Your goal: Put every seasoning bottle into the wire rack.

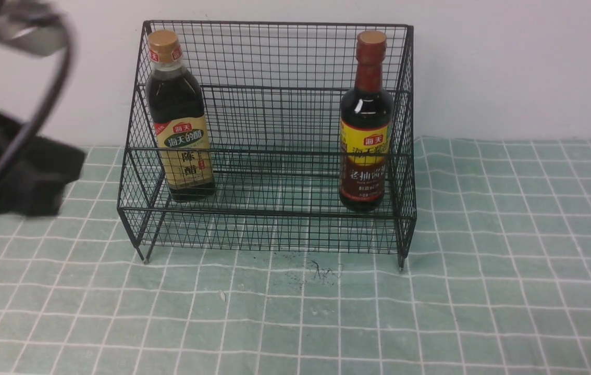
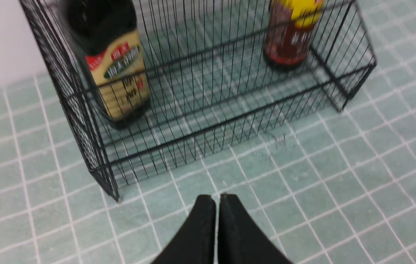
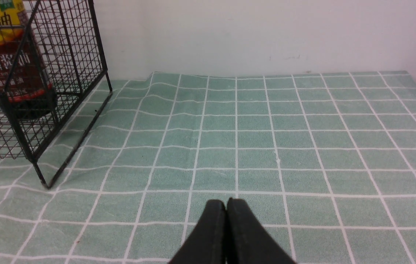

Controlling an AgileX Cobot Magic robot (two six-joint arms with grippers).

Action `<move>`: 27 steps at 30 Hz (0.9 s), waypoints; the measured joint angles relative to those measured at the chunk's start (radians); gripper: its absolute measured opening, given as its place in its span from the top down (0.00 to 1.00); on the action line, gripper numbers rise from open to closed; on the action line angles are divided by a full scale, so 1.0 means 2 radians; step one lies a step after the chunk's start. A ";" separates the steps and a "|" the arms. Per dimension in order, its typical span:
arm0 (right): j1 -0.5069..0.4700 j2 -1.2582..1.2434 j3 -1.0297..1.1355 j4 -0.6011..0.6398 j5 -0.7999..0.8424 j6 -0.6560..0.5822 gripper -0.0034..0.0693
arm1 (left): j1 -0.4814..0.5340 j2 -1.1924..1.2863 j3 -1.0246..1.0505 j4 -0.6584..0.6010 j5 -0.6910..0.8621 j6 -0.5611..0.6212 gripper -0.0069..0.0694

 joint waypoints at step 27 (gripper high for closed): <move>0.000 0.000 0.000 0.000 0.000 0.001 0.97 | 0.015 -0.431 0.248 0.104 -0.158 -0.096 0.92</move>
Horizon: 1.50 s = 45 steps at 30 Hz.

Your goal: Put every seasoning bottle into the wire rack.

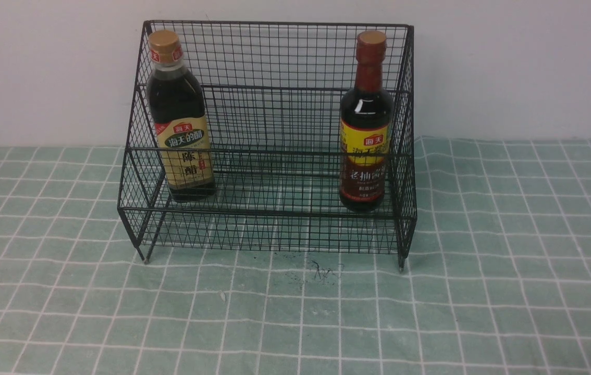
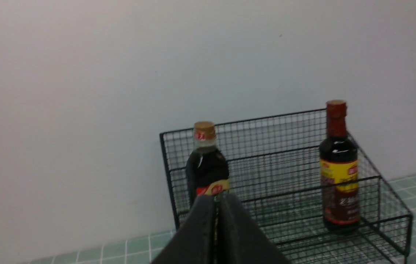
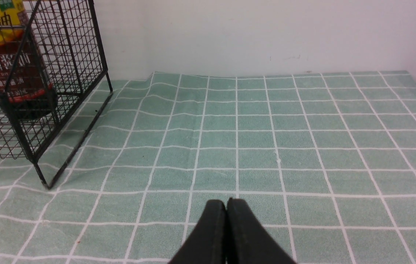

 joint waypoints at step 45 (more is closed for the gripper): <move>0.000 0.000 0.000 -0.001 0.002 0.000 0.97 | 0.064 -0.001 0.285 0.030 -0.097 -0.058 0.92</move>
